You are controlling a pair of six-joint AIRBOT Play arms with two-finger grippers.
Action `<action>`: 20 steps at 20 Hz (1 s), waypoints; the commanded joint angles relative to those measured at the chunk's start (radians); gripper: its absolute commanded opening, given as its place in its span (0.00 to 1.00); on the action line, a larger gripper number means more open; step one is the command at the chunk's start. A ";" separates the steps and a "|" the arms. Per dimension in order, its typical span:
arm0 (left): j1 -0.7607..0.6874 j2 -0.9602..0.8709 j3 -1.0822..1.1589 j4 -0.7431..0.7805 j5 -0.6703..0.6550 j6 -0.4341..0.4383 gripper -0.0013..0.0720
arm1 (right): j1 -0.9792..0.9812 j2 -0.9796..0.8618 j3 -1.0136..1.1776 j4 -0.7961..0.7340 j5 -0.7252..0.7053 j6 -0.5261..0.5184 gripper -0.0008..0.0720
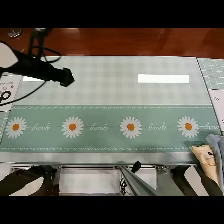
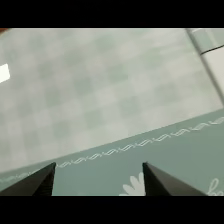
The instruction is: Fold the shirts.
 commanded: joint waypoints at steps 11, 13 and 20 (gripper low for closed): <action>-0.156 -0.064 0.032 0.229 -0.165 -0.221 0.98 | 0.666 -0.249 0.008 -0.450 0.100 0.166 0.86; -0.156 -0.064 0.032 0.221 -0.164 -0.221 0.98 | 0.667 -0.254 0.008 -0.447 0.085 0.166 0.86; -0.156 -0.064 0.032 0.221 -0.164 -0.220 0.98 | 0.666 -0.254 0.008 -0.448 0.084 0.166 0.86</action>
